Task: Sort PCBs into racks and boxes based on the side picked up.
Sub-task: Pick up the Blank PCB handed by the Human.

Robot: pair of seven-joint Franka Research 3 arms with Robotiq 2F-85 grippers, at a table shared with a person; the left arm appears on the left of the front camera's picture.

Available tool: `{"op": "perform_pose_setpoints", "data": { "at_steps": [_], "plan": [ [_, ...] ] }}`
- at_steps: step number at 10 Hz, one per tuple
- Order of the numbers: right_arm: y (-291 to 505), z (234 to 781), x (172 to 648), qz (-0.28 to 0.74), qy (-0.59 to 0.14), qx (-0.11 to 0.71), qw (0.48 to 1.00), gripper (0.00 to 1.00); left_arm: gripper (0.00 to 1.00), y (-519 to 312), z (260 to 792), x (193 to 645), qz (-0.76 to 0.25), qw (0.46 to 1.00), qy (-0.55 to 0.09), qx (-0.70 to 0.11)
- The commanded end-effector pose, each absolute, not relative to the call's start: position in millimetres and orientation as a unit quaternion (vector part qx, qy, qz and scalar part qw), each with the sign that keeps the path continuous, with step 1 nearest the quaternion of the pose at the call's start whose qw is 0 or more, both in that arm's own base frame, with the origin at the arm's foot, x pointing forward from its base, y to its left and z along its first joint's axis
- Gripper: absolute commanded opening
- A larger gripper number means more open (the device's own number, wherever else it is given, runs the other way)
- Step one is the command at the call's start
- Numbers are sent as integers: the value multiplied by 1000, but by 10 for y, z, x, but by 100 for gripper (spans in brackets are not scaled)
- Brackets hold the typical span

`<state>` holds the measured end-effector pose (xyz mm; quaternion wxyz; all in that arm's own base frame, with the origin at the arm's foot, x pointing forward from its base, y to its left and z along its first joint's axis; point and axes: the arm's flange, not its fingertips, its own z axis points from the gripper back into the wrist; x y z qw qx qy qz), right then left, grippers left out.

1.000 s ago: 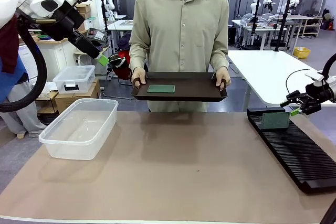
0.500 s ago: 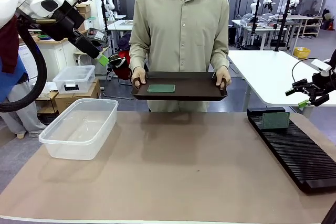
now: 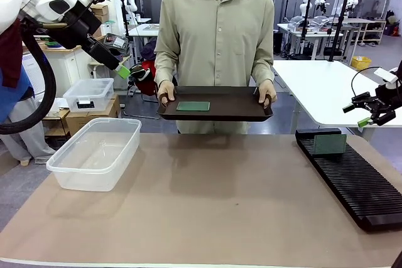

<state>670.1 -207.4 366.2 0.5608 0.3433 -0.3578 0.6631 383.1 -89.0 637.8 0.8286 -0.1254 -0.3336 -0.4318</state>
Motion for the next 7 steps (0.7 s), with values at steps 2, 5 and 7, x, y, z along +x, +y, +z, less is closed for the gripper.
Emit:
{"op": "perform_pose_setpoints", "data": {
  "at_steps": [2, 5, 7],
  "plan": [
    [-2085, 3663, 6742, 667, -358, 344, 555, 100, 100, -879, 6360, 3833, -432, 829, -331, -130],
    [-2076, 3650, 6706, 663, -358, 344, 561, 100, 100, -879, 6360, 3833, -432, 829, -331, -130],
    [-1913, 4061, 6486, 671, -348, 306, 579, 100, 100, -879, 6360, 3833, -432, 829, -331, -130]
  ]
}}
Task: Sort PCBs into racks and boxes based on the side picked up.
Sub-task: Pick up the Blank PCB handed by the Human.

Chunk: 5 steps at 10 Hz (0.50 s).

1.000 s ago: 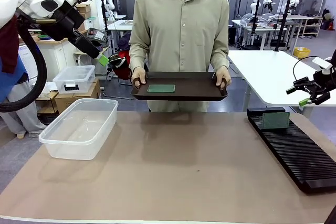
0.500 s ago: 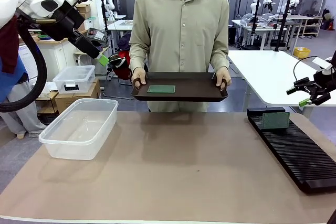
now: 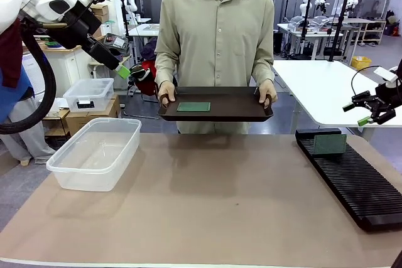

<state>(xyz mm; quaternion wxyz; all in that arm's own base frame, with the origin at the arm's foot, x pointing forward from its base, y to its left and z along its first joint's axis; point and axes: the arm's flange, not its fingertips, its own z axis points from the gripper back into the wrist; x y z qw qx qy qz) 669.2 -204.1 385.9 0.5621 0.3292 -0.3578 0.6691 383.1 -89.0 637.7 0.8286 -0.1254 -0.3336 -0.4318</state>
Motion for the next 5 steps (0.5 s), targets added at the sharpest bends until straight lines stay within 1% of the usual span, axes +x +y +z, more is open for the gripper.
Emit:
{"op": "perform_pose_setpoints", "data": {
  "at_steps": [1, 2, 4, 5],
  "plan": [
    [-1802, 4257, 6362, 669, -341, 306, 585, 100, 100, -879, 6360, 3833, -432, 829, -331, -130],
    [-1649, 4461, 6230, 672, -333, 299, 591, 100, 100, -879, 6360, 3833, -432, 829, -331, -130],
    [-1424, 4809, 6058, 630, -323, 281, 647, 100, 100, -879, 6360, 3833, -432, 829, -331, -130],
    [-1330, 4978, 5969, 617, -322, 270, 666, 100, 100, -879, 6360, 3833, -432, 829, -331, -130]
  ]
}}
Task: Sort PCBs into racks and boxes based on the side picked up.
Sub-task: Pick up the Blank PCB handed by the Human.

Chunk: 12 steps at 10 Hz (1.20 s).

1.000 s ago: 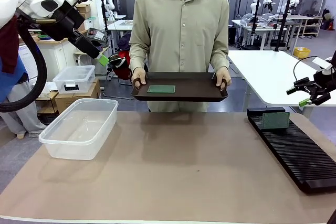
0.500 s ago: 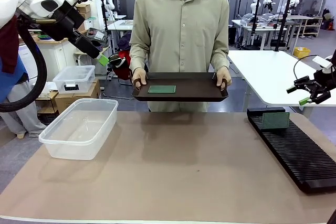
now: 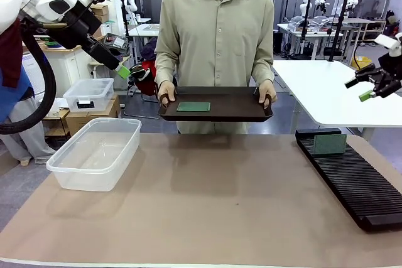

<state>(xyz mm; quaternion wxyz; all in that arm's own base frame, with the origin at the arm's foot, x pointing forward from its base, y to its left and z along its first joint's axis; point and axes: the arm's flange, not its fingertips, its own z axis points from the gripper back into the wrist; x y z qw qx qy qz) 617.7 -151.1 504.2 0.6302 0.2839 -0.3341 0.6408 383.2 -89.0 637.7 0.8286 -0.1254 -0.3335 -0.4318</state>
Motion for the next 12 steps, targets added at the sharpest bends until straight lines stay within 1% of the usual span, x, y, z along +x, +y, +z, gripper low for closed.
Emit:
{"op": "perform_pose_setpoints", "data": {
  "at_steps": [1, 2, 3, 5, 7, 8, 9, 10, 12],
  "plan": [
    [-1203, 5157, 5867, 581, -325, 280, 692, 100, 100, -879, 6360, 3833, -432, 829, -331, -130],
    [-1101, 5322, 5764, 546, -308, 319, 711, 100, 100, -879, 6360, 3833, -432, 829, -331, -130],
    [-1062, 5475, 5672, 519, -314, 335, 721, 100, 100, -879, 6360, 3833, -432, 829, -331, -130],
    [-936, 5679, 5442, 503, -316, 302, 746, 100, 100, -879, 6360, 3833, -432, 829, -331, -130],
    [-845, 5844, 5196, 514, -314, 245, 760, 100, 100, -879, 6360, 3833, -432, 829, -331, -130],
    [-797, 5893, 5077, 531, -311, 226, 755, 100, 100, -879, 6360, 3833, -432, 829, -331, -130],
    [-821, 5889, 5003, 586, -302, 211, 722, 100, 100, -879, 6360, 3833, -432, 829, -331, -130],
    [-923, 6003, 5244, 523, -316, 260, 747, 100, 100, -879, 6360, 3833, -432, 829, -331, -130],
    [-923, 6003, 5244, 523, -316, 260, 747, 100, 100, -879, 6360, 3833, -432, 829, -331, -130]
  ]
}}
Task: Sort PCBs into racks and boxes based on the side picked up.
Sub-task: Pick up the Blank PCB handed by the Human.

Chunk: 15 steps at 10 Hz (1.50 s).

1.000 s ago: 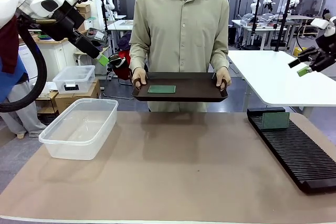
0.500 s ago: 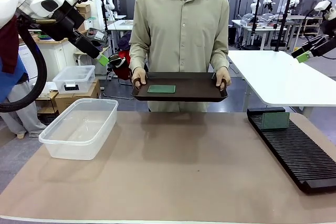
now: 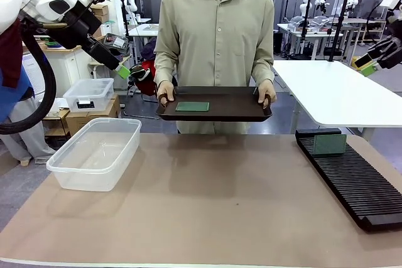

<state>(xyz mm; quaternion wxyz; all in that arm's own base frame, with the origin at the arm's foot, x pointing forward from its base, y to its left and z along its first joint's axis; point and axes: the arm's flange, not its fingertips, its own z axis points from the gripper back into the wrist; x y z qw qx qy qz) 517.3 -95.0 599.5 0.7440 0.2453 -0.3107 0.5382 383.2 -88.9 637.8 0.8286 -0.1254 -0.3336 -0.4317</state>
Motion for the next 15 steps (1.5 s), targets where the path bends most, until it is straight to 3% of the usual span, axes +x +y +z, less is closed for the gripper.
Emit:
{"op": "perform_pose_setpoints", "data": {
  "at_steps": [1, 3, 8, 12, 15],
  "plan": [
    [-923, 6003, 5244, 523, -316, 260, 747, 100, 100, -879, 6360, 3833, -432, 829, -331, -130],
    [-975, 5961, 5208, 535, -310, 248, 746, 100, 100, -879, 6360, 3833, -432, 829, -331, -130],
    [-983, 6029, 4936, 446, -365, 242, 780, 100, 100, -879, 6360, 3833, -432, 829, -331, -130],
    [-956, 6119, 4843, 482, -353, 245, 763, 100, 100, -879, 6360, 3833, -432, 829, -331, -130],
    [-1056, 6092, 4932, 456, -362, 234, 778, 100, 100, -879, 6360, 3833, -432, 829, -331, -130]
  ]
}}
